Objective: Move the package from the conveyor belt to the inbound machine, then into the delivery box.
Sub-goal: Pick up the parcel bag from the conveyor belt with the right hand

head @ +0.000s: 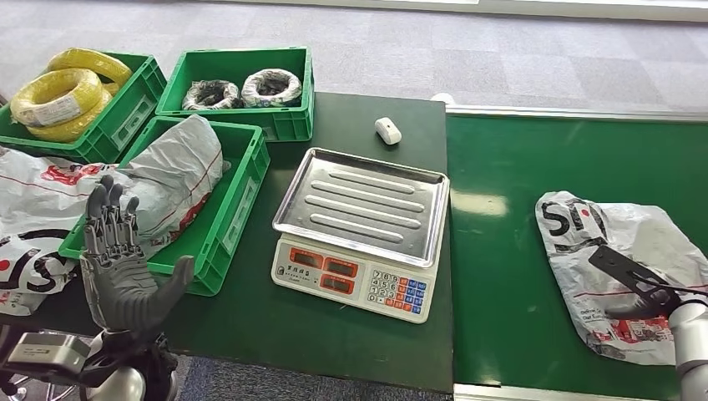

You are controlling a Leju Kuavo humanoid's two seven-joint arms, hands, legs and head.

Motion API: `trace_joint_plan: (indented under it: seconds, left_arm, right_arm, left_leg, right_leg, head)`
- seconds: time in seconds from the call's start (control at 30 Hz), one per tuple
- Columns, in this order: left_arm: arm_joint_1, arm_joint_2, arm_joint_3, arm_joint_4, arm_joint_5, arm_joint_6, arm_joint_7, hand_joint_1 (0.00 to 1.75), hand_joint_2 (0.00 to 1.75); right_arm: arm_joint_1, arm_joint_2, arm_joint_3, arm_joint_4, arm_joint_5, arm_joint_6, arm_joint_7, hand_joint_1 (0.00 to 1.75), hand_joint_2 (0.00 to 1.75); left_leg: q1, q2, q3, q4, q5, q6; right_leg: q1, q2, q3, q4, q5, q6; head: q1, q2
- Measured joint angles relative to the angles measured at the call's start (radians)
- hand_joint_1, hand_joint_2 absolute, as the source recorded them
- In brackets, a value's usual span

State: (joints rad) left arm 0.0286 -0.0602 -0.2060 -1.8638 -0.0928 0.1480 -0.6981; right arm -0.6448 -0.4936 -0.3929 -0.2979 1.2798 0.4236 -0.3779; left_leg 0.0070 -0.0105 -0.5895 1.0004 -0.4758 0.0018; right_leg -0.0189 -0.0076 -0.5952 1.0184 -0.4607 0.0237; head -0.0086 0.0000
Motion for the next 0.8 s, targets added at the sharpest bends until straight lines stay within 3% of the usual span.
trace_joint_plan:
  seconds: [0.57,0.7,0.8]
  left_arm:
    - [-0.042,0.0,-0.017,0.047,0.01,0.006,0.0,0.0,1.75]
    - [-0.039,0.0,-0.021,0.047,0.009,0.015,0.0,0.0,1.75]
    - [-0.036,0.0,-0.021,0.047,0.009,0.018,0.0,0.0,1.75]
  right_arm:
    - [0.044,0.03,0.171,-0.008,-0.013,0.078,-0.116,0.0,1.75]
    - [0.039,0.04,0.201,-0.01,-0.015,0.078,-0.124,1.69,1.75]
    - [0.035,0.047,0.217,-0.01,-0.018,0.078,-0.129,1.75,1.75]
  left_leg:
    - [0.0,0.002,0.001,0.0,0.0,0.0]
    - [0.0,0.002,0.002,0.0,0.0,0.0]
    - [0.0,0.003,0.003,0.0,0.0,0.0]
  right_leg:
    - [0.0,0.002,0.001,0.0,0.0,0.0]
    - [0.0,0.002,0.002,0.0,0.0,0.0]
    - [0.0,0.002,0.002,0.0,0.0,0.0]
  head:
    - [0.0,0.0]
    - [0.0,0.0]
    - [0.0,0.0]
